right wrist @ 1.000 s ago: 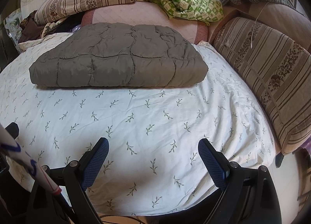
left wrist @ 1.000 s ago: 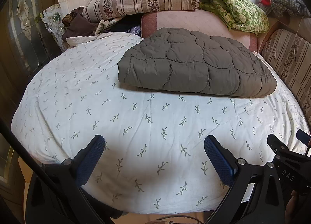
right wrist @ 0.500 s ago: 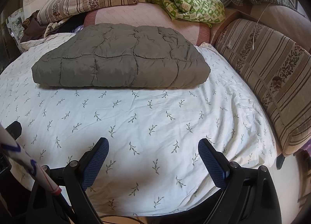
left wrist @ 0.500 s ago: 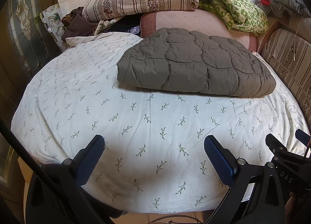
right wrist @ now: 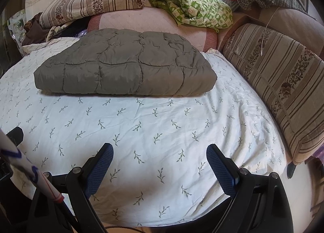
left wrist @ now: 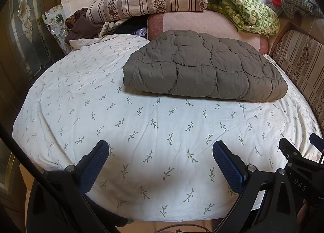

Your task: Fold large clothes

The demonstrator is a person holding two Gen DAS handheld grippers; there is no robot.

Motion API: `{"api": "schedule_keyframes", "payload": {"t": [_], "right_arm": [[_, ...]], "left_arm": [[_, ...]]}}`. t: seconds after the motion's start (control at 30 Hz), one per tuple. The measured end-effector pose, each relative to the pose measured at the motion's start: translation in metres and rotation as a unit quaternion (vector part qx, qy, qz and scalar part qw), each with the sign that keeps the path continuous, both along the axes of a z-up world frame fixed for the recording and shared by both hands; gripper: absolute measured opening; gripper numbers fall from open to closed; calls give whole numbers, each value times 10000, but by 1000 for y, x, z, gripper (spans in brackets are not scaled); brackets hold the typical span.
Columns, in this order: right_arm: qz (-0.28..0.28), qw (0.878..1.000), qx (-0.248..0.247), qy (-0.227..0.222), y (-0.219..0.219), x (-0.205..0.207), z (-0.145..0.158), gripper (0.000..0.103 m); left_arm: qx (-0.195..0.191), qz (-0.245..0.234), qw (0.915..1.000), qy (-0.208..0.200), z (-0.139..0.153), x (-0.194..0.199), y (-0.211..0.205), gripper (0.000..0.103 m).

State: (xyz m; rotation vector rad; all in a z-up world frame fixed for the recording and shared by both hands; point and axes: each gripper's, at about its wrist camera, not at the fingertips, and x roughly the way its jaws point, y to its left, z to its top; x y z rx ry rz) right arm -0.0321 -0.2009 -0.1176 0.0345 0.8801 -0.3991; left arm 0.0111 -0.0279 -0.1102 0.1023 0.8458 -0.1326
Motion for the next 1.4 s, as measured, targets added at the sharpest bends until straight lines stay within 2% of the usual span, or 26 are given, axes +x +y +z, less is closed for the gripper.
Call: {"api": "schedule_keyframes", "payload": {"t": [1.4], "right_arm": [[114, 9997, 106, -197, -5, 6, 3, 96]], "left_arm": [[147, 196, 9997, -92, 3, 13, 8, 102]]}}
